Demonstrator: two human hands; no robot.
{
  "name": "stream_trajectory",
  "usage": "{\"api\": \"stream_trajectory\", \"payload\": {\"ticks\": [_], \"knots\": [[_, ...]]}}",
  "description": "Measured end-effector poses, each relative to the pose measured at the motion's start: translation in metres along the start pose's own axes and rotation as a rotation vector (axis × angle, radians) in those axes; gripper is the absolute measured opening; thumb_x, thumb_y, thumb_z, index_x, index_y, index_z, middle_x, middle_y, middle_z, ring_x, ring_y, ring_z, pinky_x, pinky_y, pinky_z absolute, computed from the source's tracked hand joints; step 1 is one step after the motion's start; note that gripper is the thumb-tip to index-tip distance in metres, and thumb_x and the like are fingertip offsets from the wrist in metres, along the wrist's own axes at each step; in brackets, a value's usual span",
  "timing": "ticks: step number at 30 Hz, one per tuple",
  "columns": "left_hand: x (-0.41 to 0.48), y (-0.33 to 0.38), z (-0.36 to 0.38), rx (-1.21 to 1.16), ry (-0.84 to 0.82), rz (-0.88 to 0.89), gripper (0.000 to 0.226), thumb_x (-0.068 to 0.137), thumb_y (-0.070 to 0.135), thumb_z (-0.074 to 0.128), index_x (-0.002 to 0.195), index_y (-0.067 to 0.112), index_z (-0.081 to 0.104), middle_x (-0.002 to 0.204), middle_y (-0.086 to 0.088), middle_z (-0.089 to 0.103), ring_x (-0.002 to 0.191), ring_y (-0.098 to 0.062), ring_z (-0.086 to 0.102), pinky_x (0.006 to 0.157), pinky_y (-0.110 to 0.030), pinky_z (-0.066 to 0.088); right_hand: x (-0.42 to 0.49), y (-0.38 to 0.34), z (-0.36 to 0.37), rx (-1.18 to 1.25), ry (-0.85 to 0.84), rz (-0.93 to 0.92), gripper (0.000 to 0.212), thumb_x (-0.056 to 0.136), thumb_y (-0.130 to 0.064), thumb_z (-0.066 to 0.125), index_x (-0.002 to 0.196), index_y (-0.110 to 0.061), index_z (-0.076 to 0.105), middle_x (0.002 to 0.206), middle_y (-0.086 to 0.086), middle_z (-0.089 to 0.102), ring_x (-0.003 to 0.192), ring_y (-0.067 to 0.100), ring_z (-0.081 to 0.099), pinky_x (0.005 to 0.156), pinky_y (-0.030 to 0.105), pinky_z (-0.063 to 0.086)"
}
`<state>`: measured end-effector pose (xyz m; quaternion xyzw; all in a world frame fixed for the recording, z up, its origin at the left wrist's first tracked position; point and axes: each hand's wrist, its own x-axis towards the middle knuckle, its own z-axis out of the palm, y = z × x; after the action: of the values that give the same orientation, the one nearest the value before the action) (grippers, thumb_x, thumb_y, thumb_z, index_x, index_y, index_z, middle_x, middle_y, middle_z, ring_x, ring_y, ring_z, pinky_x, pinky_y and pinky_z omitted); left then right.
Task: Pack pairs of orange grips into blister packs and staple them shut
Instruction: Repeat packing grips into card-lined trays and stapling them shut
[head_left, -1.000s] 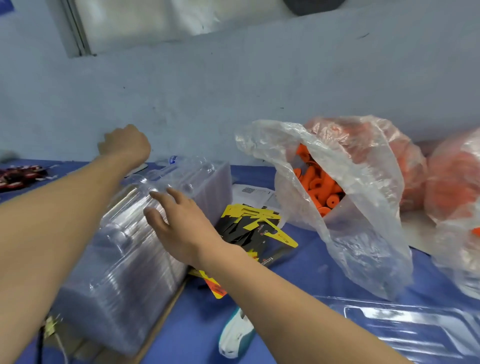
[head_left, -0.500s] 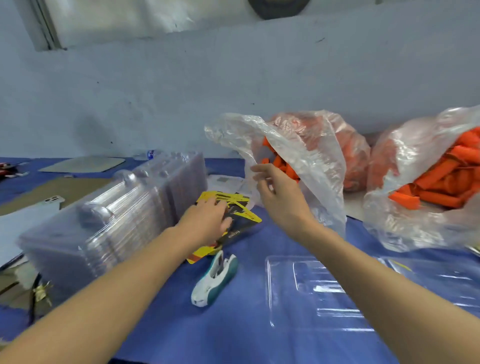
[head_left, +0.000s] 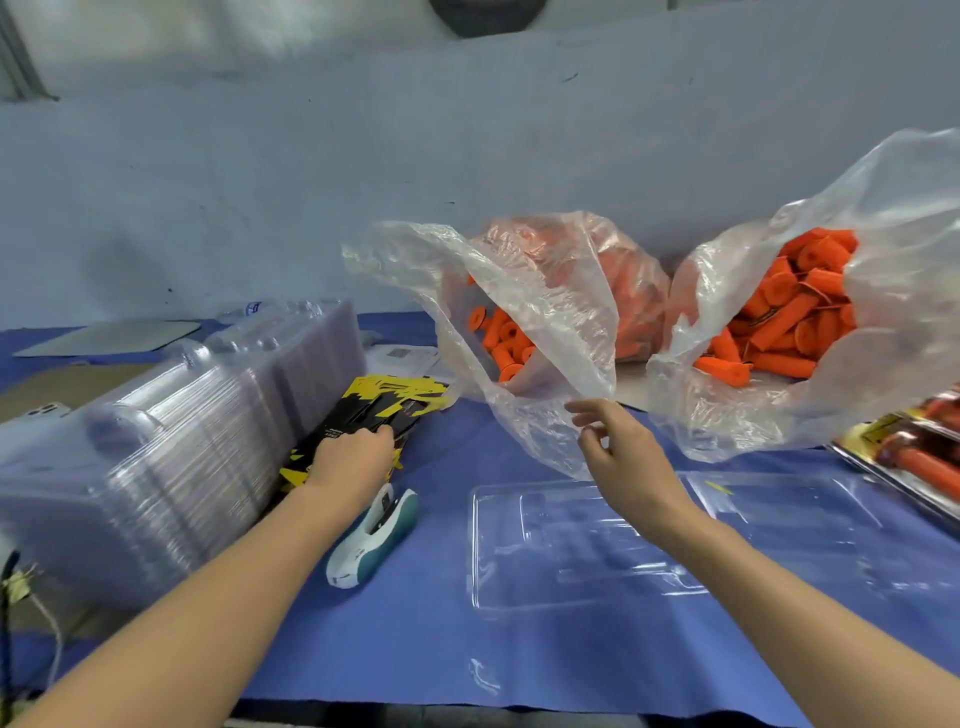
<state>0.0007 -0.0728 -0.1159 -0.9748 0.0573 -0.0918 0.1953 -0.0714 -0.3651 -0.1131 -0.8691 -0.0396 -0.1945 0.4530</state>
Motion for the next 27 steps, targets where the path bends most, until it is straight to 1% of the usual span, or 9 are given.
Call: {"api": "stream_trajectory", "payload": {"ticks": [4,7,10,14,16,19,21,24,27], "knots": [[-0.007,-0.016,-0.043,-0.229,0.202,-0.115,0.015,0.104,0.018,0.036,0.108,0.014,0.050,0.105,-0.009,0.068,0.093,-0.035,0.067,0.070,-0.039,0.046,-0.005,-0.001,-0.008,-0.012,0.019,-0.032,0.036,0.098,-0.012,0.042,0.125,-0.030,0.058,0.118,-0.011,0.060,0.097,-0.001,0.055,0.081,0.022,0.041],[-0.027,-0.039,-0.096,-0.277,0.397,-0.170,0.018,0.103,0.024,0.039,0.104,0.014,0.054,0.097,-0.016,0.068,0.088,-0.038,0.066,0.063,-0.041,0.043,-0.003,-0.009,-0.019,0.061,0.063,-0.055,0.032,0.101,-0.018,0.043,0.125,-0.034,0.056,0.116,-0.013,0.060,0.095,-0.005,0.055,0.076,0.017,0.041],[-0.057,-0.056,-0.138,-0.462,0.498,-0.123,0.017,0.100,0.034,0.045,0.094,0.023,0.056,0.085,-0.011,0.069,0.081,-0.037,0.063,0.064,-0.041,0.047,0.002,-0.022,-0.032,0.181,0.093,-0.100,0.030,0.103,-0.032,0.047,0.132,-0.033,0.053,0.120,-0.015,0.060,0.105,-0.001,0.057,0.086,0.020,0.046],[-0.079,-0.024,-0.161,-0.856,0.304,0.120,0.019,0.097,0.029,0.054,0.080,0.025,0.063,0.070,0.015,0.068,0.065,-0.002,0.061,0.063,-0.026,0.046,0.001,-0.039,-0.039,0.376,0.005,-0.140,0.055,0.094,-0.056,0.049,0.144,-0.034,0.043,0.136,-0.017,0.055,0.123,-0.001,0.052,0.102,0.027,0.043],[-0.076,0.000,-0.154,-0.939,0.195,0.197,0.020,0.097,0.027,0.056,0.079,0.024,0.065,0.071,0.010,0.070,0.067,-0.003,0.064,0.071,-0.026,0.050,-0.002,-0.041,-0.042,0.477,-0.013,-0.172,0.053,0.092,-0.051,0.054,0.140,-0.028,0.050,0.128,-0.013,0.062,0.117,0.002,0.059,0.097,0.023,0.048],[-0.064,0.031,-0.131,-0.981,0.154,0.246,0.020,0.097,0.027,0.059,0.078,0.026,0.063,0.071,0.016,0.068,0.066,-0.001,0.063,0.064,-0.012,0.043,-0.012,-0.028,-0.046,0.520,0.024,-0.160,0.020,0.098,-0.035,0.056,0.108,-0.027,0.071,0.096,-0.008,0.073,0.087,0.009,0.069,0.078,0.026,0.057],[-0.056,0.050,-0.113,-1.049,0.137,0.233,0.014,0.096,0.032,0.059,0.085,0.026,0.064,0.074,0.015,0.068,0.072,-0.001,0.063,0.067,-0.015,0.043,-0.019,-0.010,-0.046,0.578,0.079,-0.047,0.019,0.100,-0.026,0.056,0.098,-0.024,0.074,0.084,-0.004,0.072,0.074,0.013,0.067,0.069,0.031,0.059],[-0.044,0.070,-0.084,-1.081,0.224,0.154,0.004,0.095,0.036,0.060,0.095,0.032,0.062,0.086,0.019,0.067,0.078,0.004,0.059,0.069,-0.017,0.040,-0.026,0.017,-0.050,0.696,0.189,0.159,0.020,0.100,-0.028,0.057,0.099,-0.022,0.075,0.084,0.000,0.072,0.073,0.015,0.066,0.062,0.030,0.059],[-0.036,0.082,-0.057,-1.408,0.159,0.032,0.011,0.096,0.026,0.061,0.107,0.028,0.064,0.092,0.013,0.072,0.085,-0.002,0.065,0.075,-0.019,0.047,-0.029,0.038,-0.052,0.789,0.276,0.288,0.021,0.098,-0.028,0.059,0.092,-0.017,0.075,0.078,0.001,0.071,0.068,0.012,0.066,0.059,0.025,0.057]]}}
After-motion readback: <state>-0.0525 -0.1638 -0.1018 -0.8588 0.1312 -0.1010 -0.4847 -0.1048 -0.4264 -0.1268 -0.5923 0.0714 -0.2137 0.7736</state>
